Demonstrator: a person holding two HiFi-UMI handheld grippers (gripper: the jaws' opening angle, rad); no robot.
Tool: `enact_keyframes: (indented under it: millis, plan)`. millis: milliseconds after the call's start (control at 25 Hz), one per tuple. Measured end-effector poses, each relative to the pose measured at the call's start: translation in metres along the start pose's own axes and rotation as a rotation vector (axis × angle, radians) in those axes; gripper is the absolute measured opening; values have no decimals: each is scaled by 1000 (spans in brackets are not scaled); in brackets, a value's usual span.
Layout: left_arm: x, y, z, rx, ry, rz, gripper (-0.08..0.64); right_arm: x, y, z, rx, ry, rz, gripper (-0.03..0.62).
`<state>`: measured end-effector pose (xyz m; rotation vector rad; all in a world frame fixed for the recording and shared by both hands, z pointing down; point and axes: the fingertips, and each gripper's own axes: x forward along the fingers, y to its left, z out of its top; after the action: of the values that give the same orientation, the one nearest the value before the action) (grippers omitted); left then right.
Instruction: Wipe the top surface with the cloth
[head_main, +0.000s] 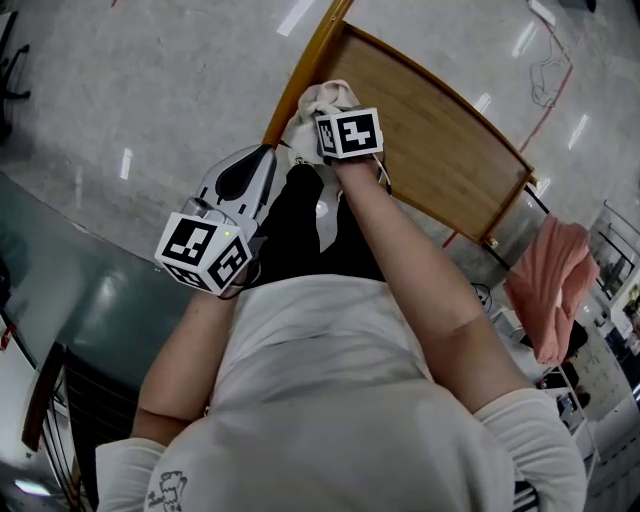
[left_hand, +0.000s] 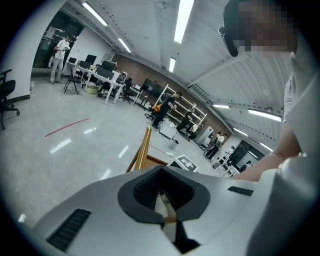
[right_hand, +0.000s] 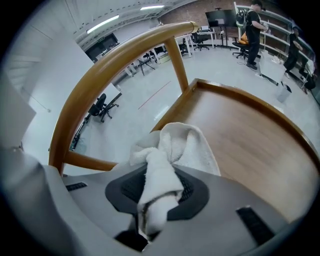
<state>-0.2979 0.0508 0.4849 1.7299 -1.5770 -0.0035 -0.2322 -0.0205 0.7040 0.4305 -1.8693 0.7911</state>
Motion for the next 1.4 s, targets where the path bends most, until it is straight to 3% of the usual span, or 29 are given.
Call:
enact_keyframes:
  millis: [360,640,1040,1400]
  plan:
    - [10,-19,-4,18,14,13,8,-10,-41,33,30,-59,-11,89]
    - [36,-48,-11,50,44,-6,8,-38,-105,28,126,-112,-46,89]
    - [105,-129,-12,165,105,-111,8,-109,-239,-39,290,-165,-133,89]
    - [166,-224,-31,266,183,-237,8,-185,-347,-143,467,-209,-238,89]
